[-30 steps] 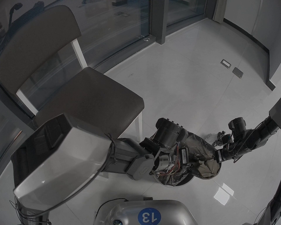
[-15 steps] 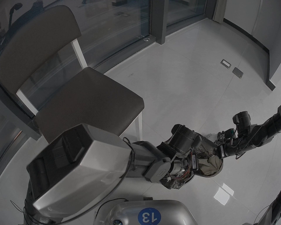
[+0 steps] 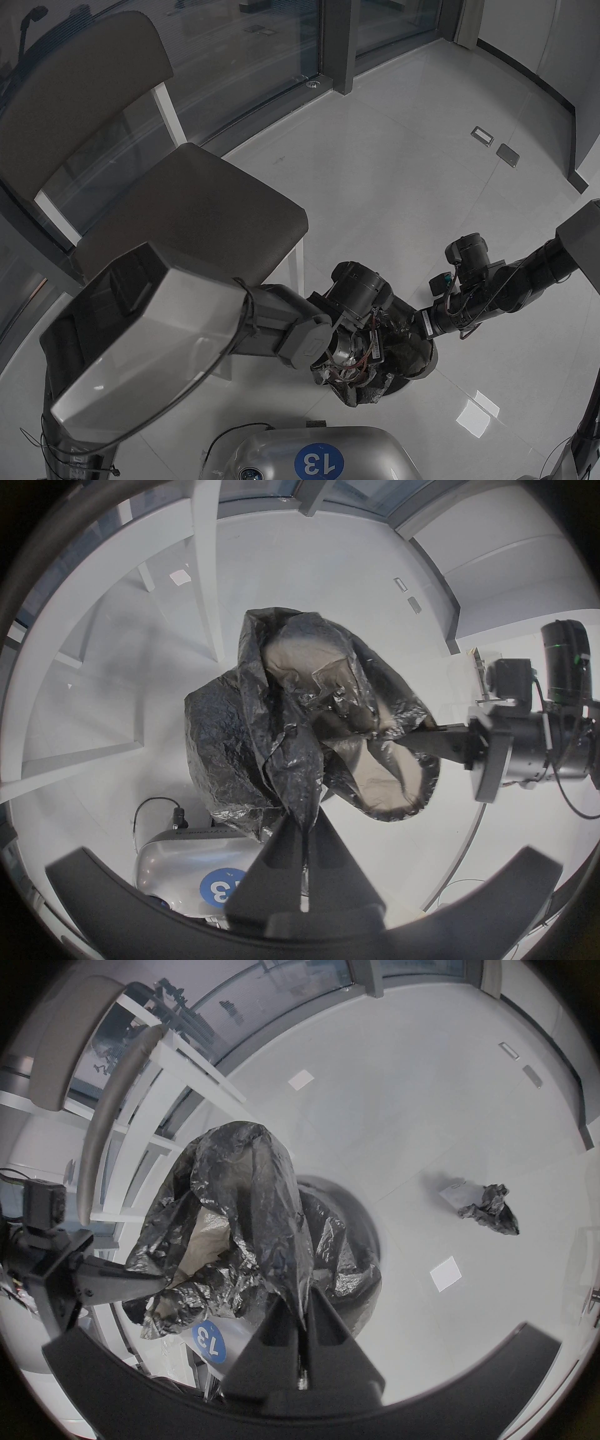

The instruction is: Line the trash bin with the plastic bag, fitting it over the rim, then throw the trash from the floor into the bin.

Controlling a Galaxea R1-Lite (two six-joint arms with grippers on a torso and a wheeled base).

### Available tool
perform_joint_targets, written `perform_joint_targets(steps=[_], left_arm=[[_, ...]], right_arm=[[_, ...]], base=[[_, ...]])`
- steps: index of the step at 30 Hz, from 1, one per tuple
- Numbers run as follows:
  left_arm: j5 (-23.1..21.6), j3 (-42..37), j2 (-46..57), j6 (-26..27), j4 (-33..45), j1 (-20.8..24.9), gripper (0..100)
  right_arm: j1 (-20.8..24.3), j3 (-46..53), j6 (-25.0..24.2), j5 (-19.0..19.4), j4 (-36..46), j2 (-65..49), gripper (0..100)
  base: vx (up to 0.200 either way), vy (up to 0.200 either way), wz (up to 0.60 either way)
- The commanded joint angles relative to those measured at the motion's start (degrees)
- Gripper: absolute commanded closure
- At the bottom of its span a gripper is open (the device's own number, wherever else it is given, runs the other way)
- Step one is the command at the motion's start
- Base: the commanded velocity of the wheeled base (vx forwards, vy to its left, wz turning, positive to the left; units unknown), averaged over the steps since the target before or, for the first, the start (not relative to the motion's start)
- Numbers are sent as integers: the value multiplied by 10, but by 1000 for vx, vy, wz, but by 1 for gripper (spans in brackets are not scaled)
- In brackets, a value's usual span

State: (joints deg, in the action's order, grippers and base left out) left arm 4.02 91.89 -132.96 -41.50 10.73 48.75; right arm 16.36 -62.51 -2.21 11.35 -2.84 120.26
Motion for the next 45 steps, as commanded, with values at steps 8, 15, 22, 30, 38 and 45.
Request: perform_joint_targets(steps=[8, 15, 22, 30, 38, 45], left_arm=[[-26, 79, -55, 2, -22, 10, 100], [-45, 152, -99, -3, -13, 28, 100], [-45, 171, -114, -28, -12, 28, 100], [-31, 155, -83, -55, 60, -15, 100], [-25, 85, -29, -43, 63, -52, 100], [-25, 54, -7, -17, 57, -61, 100]], right_arm=[[-65, 30, 12, 2, 6, 12, 100], [-128, 62, 44, 2, 6, -16, 100], [-133, 69, 40, 0, 6, -45, 100], [-63, 36, 15, 1, 3, -29, 100], [-4, -20, -3, 1, 5, 33, 100], [-2, -43, -3, -1, 4, 81, 100]], base=[[0, 0, 0], [0, 0, 0], [0, 0, 0], [0, 0, 0], [0, 0, 0], [0, 0, 0]])
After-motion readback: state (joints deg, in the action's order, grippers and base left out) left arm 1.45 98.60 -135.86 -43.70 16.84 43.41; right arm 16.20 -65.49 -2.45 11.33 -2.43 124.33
